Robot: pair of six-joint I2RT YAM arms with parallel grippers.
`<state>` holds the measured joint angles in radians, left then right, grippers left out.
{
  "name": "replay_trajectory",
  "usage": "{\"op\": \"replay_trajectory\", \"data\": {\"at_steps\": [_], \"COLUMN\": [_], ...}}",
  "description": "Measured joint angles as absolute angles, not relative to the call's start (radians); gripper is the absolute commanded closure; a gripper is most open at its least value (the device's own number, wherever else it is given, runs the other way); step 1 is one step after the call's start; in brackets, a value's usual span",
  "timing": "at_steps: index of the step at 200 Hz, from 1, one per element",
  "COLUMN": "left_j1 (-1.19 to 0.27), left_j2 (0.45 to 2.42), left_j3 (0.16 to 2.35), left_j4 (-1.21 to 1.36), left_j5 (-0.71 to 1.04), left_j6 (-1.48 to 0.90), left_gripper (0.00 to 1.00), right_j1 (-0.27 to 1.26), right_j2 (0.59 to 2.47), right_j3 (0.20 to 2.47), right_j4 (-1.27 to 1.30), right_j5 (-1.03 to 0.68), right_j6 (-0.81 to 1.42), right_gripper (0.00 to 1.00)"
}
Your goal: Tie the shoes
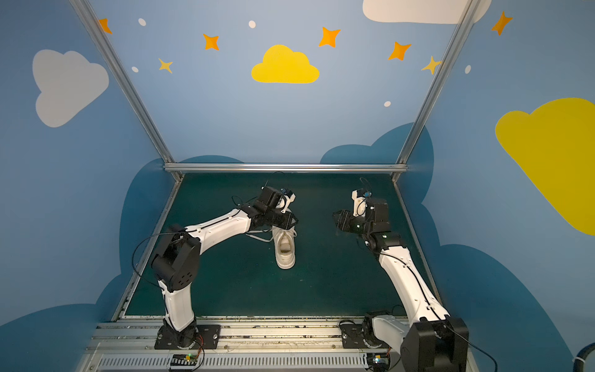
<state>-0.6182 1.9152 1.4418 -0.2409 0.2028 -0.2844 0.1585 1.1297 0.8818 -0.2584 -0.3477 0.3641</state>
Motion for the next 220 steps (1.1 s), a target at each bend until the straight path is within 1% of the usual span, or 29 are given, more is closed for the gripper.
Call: {"op": "replay_trajectory", "data": {"at_steps": [24, 75, 99, 131, 165, 186, 220], "left_j1": [-0.618, -0.603, -0.559, -0.451, -0.347, -0.330, -0.329], "left_j2": [1.895, 1.828, 1.773, 1.690, 1.672, 1.674, 1.728], "left_j3": [1.462, 1.460, 1.424, 1.337, 1.301, 1.299, 1.299], "left_j4": [-0.250, -0.263, -0.271, -0.274, -0.322, -0.368, -0.420], "left_j5": [0.199, 0.187, 0.195, 0.279, 0.378, 0.440, 0.516], "left_j6": [-0.267, -0.173, -0.071, 0.089, 0.302, 0.446, 0.638], "left_gripper": [0.53, 0.49, 0.52, 0.54, 0.60, 0.63, 0.65], "right_j1": [0.159, 0.159, 0.159, 0.159, 0.167, 0.173, 0.192], "right_j2": [1.130, 1.135, 1.153, 1.198, 1.219, 1.231, 1.276], "right_j3": [0.882, 0.875, 0.861, 0.833, 0.763, 0.729, 0.725], "right_j4": [-0.258, -0.258, -0.257, -0.246, -0.189, -0.151, -0.123], "right_j5": [-0.360, -0.397, -0.440, -0.519, -0.577, -0.604, -0.633], "right_j6": [0.371, 0.405, 0.435, 0.479, 0.548, 0.590, 0.641], "right_gripper": [0.42, 0.42, 0.43, 0.45, 0.46, 0.47, 0.48]}}
